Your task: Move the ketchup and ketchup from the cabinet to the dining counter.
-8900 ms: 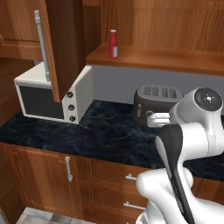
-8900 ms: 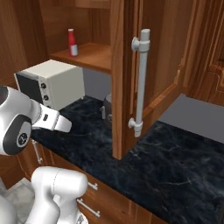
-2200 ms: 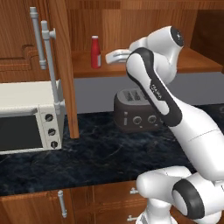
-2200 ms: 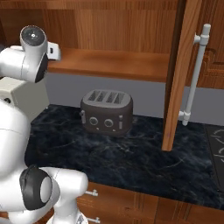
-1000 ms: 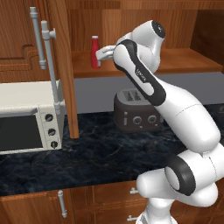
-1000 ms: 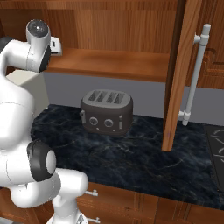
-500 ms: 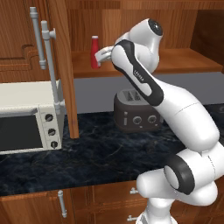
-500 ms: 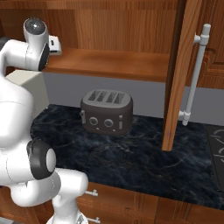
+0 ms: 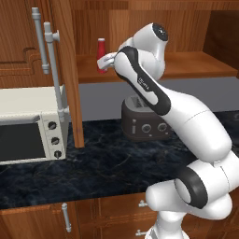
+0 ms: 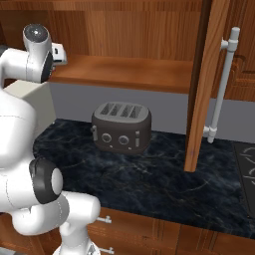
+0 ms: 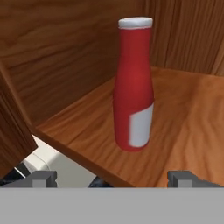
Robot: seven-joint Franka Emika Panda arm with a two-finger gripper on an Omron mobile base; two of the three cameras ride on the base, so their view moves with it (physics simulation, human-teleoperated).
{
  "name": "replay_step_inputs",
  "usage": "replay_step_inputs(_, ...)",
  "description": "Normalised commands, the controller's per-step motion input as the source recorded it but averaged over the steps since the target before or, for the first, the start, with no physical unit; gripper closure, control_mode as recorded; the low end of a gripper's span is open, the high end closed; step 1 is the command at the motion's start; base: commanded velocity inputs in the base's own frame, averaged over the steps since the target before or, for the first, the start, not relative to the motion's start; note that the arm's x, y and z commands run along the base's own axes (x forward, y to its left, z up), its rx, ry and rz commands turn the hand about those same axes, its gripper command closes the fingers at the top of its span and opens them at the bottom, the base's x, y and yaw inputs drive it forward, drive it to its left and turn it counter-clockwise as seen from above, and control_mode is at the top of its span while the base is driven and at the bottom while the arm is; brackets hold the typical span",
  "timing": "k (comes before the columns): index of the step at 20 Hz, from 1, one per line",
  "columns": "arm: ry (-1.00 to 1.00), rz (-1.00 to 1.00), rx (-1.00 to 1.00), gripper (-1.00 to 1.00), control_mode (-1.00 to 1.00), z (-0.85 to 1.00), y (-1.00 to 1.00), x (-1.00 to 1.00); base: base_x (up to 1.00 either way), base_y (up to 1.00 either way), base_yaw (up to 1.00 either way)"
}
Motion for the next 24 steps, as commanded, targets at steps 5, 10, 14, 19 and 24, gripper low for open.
replay_step_inputs(5, 0.00, 0.00, 0.00, -1.00, -1.00, -0.05, 0.11, 0.04, 0.00, 0.00, 0.00)
replay_step_inputs(10, 0.00, 0.00, 0.00, -1.00, -1.00, 0.00, 0.01, 0.12, 0.00, 0.00, 0.00)
replay_step_inputs(14, 0.00, 0.00, 0.00, -1.00, -1.00, 0.00, 0.03, 0.17, 0.00, 0.00, 0.00)
replay_step_inputs(19, 0.00, 0.00, 0.00, -1.00, -1.00, 0.00, 0.02, 0.19, 0.00, 0.00, 0.00)
replay_step_inputs(24, 0.00, 0.00, 0.00, -1.00, -1.00, 0.00, 0.10, 0.20, 0.00, 0.00, 0.00)
